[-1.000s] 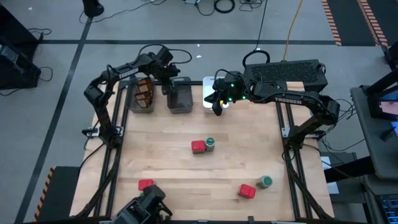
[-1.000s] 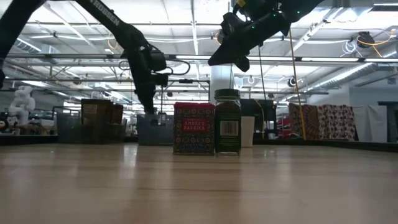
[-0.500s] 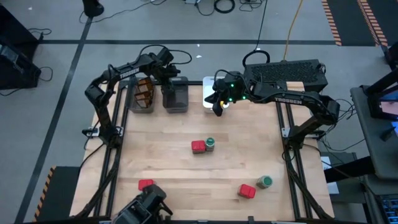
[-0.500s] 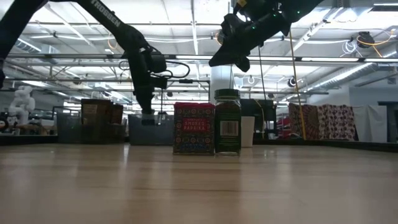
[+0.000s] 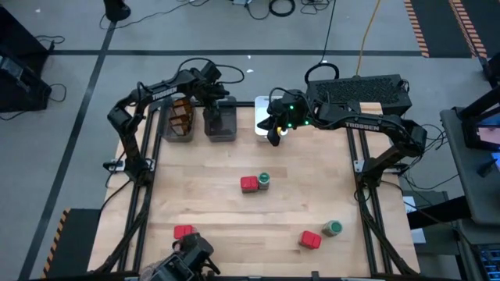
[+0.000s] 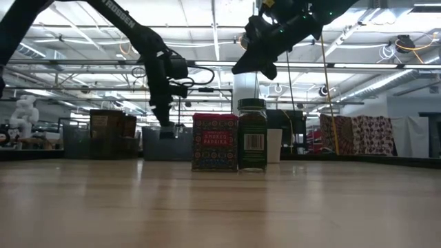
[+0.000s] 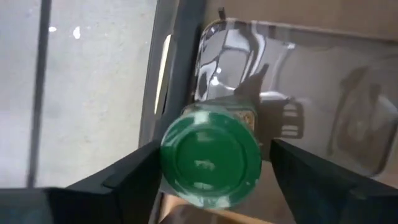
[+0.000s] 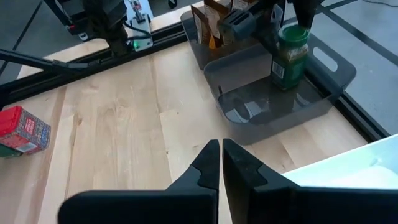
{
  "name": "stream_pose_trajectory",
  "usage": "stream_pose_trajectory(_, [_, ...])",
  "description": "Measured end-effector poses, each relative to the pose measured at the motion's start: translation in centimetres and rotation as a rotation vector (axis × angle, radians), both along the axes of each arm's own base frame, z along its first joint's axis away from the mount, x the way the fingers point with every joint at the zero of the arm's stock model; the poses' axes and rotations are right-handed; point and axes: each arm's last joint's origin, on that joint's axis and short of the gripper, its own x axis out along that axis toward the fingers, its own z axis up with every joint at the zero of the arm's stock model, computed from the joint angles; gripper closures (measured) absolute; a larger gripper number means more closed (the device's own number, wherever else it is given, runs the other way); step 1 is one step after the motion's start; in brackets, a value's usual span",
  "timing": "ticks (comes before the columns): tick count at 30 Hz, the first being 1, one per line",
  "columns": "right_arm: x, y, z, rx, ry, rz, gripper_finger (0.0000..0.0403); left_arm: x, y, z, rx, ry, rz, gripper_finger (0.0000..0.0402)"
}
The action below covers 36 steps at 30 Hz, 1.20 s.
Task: Sort spices by type
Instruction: Put the top left green seasoning bottle into the right black bin, then put the bottom left green seasoning bottle into the right black bin
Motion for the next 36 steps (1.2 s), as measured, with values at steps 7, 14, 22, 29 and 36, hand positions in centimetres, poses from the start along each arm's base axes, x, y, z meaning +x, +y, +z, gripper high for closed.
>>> stream_pose_trajectory(7, [-0.1, 0.1, -0.2, 0.007, 0.024, 0.002, 0.0403, 0.3, -0.5, 0.4, 0.044, 0.043, -0.006, 0.0071])
stream_pose_trajectory(14, [-0.1, 0.1, -0.2, 0.003, 0.024, 0.006, 0.0403, -0.1, -1.2, 2.1, 0.081, 0.012, -0.007, 0.007])
stream_pose_trajectory(22, [-0.1, 0.1, -0.2, -0.027, 0.024, 0.019, 0.0403, -1.4, -3.2, 5.7, 0.068, -0.09, 0.014, 0.007])
stream_pose_trajectory(29, [0.1, 0.1, 0.1, -0.106, -0.002, 0.055, 0.0403, -2.0, -7.1, 9.7, 0.003, -0.264, -0.006, 0.007])
stream_pose_trajectory(36, [0.3, 0.0, 0.5, -0.169, -0.033, 0.08, 0.0403, -2.4, -11.6, 12.5, -0.054, -0.358, -0.037, 0.0071])
